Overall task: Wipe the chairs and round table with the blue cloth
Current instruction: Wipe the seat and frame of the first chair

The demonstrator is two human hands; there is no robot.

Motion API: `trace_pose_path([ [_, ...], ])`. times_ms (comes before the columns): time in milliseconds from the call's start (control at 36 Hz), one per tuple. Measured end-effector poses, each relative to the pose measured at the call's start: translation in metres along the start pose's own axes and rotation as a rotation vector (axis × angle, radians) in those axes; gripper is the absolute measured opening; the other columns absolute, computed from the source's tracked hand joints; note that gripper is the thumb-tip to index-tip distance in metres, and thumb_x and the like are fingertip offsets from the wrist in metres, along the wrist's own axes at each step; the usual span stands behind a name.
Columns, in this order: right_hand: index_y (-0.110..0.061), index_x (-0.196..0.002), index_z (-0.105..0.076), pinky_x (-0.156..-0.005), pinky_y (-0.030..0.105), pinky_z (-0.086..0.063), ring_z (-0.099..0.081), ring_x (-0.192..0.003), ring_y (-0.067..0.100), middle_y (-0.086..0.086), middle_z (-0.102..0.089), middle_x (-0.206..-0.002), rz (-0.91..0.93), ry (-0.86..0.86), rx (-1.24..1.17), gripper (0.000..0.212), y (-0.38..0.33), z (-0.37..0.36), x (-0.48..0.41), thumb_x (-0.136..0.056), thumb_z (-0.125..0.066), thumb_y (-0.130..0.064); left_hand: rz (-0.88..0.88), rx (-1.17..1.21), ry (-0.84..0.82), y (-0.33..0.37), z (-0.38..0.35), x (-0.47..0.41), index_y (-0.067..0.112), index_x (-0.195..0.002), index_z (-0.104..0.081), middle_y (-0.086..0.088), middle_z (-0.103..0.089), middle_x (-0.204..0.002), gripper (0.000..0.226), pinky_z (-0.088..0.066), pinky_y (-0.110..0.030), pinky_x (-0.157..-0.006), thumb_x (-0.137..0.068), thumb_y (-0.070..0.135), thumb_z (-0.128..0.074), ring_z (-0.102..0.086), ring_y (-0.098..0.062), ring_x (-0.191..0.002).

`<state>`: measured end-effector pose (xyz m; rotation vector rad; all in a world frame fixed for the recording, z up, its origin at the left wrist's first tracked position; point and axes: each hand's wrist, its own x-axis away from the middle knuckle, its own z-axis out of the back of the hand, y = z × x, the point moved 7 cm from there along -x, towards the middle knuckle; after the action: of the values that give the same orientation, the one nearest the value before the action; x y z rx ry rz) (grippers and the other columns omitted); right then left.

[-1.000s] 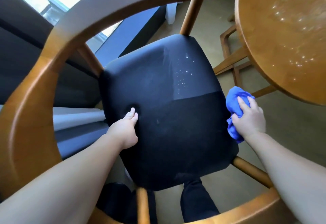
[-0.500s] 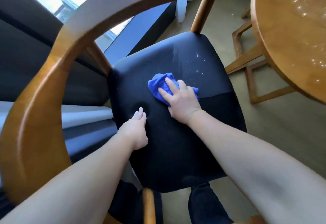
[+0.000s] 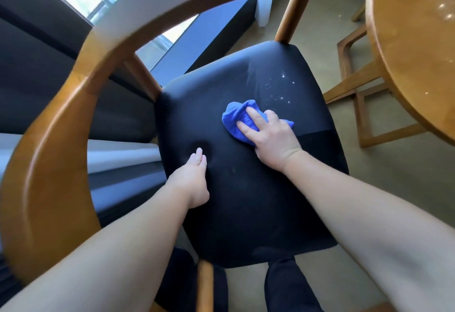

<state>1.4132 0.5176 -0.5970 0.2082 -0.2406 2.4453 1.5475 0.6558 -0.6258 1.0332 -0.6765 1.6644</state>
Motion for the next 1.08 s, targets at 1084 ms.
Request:
trace_pose_path([
  [1084,-0.03,-0.146,-0.034,-0.09,0.047,-0.038,-0.031,-0.13,0.04,0.01,-0.016,-0.159,-0.15,-0.017,0.005,0.066,0.006,0.036,-0.103,-0.085,-0.056,-0.021,-0.072,0.065,-0.008,-0.004,-0.011,-0.012,0.013,-0.151,0.011,0.004,0.027,-0.156,0.087,-0.026,-0.035,-0.114,-0.08,0.014,-0.039,-0.003,-0.017,-0.147],
])
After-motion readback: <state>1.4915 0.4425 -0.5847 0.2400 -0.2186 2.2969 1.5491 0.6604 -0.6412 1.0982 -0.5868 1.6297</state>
